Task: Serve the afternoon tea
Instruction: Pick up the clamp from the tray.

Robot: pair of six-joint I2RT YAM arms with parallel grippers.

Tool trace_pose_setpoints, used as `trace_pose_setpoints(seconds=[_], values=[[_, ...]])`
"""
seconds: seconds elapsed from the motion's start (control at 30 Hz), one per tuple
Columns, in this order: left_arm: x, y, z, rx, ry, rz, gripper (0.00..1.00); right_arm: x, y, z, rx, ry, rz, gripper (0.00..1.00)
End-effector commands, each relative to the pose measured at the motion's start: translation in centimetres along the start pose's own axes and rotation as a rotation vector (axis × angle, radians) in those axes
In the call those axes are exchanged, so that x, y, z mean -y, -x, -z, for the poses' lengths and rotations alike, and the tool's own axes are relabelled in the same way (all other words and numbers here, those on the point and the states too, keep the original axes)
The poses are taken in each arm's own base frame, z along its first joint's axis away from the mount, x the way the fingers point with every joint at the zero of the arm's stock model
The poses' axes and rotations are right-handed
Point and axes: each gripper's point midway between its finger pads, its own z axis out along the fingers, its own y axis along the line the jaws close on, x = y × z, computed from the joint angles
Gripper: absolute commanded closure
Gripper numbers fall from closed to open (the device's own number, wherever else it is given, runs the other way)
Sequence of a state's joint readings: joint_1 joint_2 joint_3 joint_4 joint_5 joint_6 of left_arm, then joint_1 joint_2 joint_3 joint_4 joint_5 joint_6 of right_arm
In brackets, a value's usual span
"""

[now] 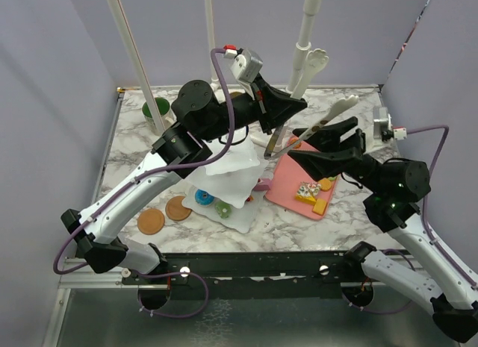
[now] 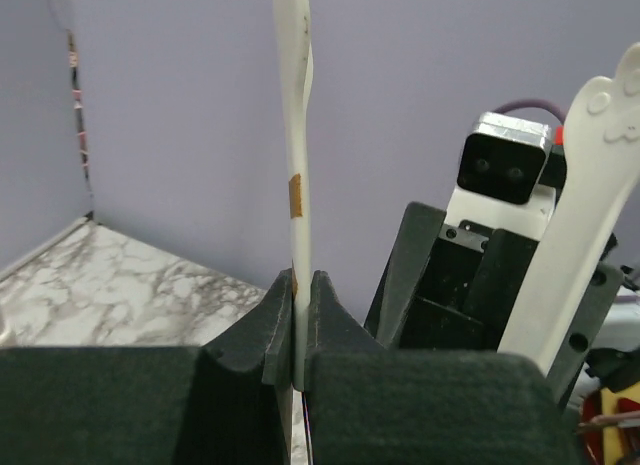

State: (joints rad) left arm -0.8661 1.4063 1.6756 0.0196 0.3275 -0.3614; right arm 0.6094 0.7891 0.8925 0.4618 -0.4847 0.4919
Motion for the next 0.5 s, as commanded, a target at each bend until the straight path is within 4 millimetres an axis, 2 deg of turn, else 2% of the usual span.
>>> trace_pose_setpoints(seconds=[0.0,0.13,0.37,0.43,0.47], values=[[4.2,2.1,1.7,0.018,-0.168,0.015,0.96,-5.1,2.2,1.3,0.073,0.235,0.046,0.42],[4.2,2.3,1.5,0.027,-0.169,0.025,0.96,-5.0,2.0,0.8,0.066,0.249,0.026,0.55],[4.2,2.7,1.5,0.04,-0.161,0.031,0.96,-4.3,1.5,-0.9,0.066,0.279,-0.022,0.62],[4.2,2.5,1.5,0.035,-0.163,0.035,0.96,-3.9,1.6,-1.3,0.079,0.274,-0.029,0.67],[4.2,2.4,1.5,0.034,-0.165,0.037,0.96,-3.7,1.7,-1.6,0.085,0.269,-0.029,0.72]])
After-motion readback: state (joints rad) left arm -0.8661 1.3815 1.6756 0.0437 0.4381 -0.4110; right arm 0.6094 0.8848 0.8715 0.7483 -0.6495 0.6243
